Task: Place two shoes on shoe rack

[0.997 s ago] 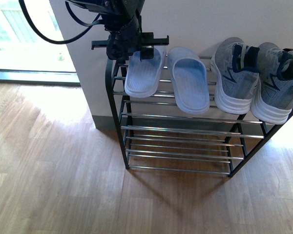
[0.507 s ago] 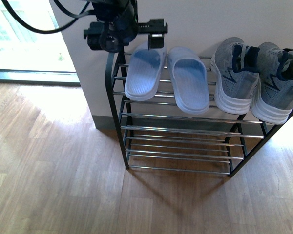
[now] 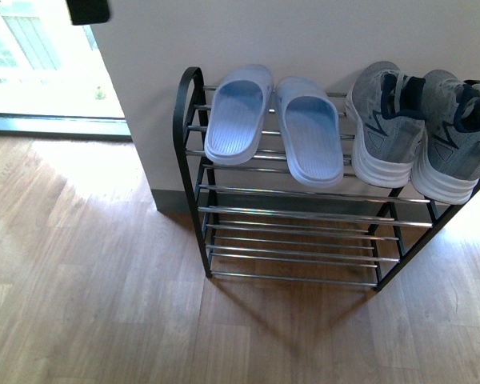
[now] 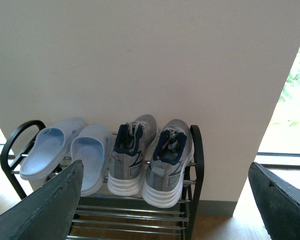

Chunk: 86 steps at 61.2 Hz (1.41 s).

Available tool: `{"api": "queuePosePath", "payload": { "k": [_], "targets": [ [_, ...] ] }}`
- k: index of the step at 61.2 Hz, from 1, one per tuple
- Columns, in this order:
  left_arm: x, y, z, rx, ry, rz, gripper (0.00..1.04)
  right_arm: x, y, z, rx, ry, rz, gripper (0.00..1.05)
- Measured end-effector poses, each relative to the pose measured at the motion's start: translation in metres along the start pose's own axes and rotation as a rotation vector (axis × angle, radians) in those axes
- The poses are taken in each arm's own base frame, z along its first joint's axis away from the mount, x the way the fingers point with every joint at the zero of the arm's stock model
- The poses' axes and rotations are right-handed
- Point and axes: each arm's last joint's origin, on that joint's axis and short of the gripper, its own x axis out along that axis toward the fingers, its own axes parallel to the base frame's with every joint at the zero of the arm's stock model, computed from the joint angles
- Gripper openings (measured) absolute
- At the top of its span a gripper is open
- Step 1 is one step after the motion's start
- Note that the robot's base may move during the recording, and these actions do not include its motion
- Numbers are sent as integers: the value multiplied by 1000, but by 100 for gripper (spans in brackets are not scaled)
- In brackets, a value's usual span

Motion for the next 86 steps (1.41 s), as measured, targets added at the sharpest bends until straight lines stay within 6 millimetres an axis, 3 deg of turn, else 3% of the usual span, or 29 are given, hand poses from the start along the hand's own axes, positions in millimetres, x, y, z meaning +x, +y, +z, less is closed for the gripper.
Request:
{"api": "queuePosePath", "payload": {
  "k": [22, 29, 38, 45, 49, 68, 86],
  "targets": [
    [-95, 103, -19, -128, -104, 185, 95, 0, 0, 0, 0, 0, 0, 96],
    [-112, 113, -28, -199, -147, 203, 95, 0, 0, 0, 0, 0, 0, 96],
    [-115, 114, -28, -218, -170, 175, 95, 0, 0, 0, 0, 0, 0, 96],
    [-117, 113, -37, -83, -312, -151, 75, 0, 0, 0, 0, 0, 0, 96],
    [-120, 111, -40, -3, -350, -232, 65, 0, 0, 0, 0, 0, 0, 96],
    [-129, 116, -60, 67, -368, -226, 1, 0, 0, 0, 0, 0, 0, 96],
    [-135, 119, -73, 72, -387, -227, 1, 0, 0, 0, 0, 0, 0, 96]
  ]
}}
